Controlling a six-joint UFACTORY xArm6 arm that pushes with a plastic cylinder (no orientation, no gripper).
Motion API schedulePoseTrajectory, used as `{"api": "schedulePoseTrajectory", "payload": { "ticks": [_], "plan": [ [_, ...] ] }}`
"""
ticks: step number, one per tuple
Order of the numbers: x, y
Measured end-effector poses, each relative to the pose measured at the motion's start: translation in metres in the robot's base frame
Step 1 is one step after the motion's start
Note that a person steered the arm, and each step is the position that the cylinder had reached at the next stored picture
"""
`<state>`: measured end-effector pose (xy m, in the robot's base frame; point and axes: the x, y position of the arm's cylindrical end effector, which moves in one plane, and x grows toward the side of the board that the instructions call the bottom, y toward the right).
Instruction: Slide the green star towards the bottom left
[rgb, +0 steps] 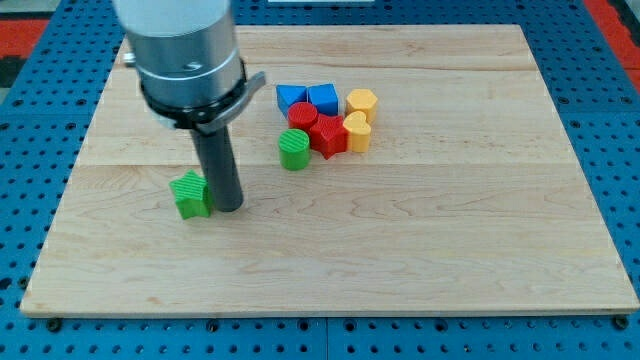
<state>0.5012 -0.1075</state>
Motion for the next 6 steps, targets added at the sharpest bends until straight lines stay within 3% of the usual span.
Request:
{"api": "schedulePoseTrajectory", "payload": {
  "ticks": [1,2,3,4,6],
  "plan": [
    [-0.018,0.017],
    [-0.02,-0.048],
    [-0.006,-0.065],
    [-0.015,0.086],
    [-0.066,0.063]
  ]
}}
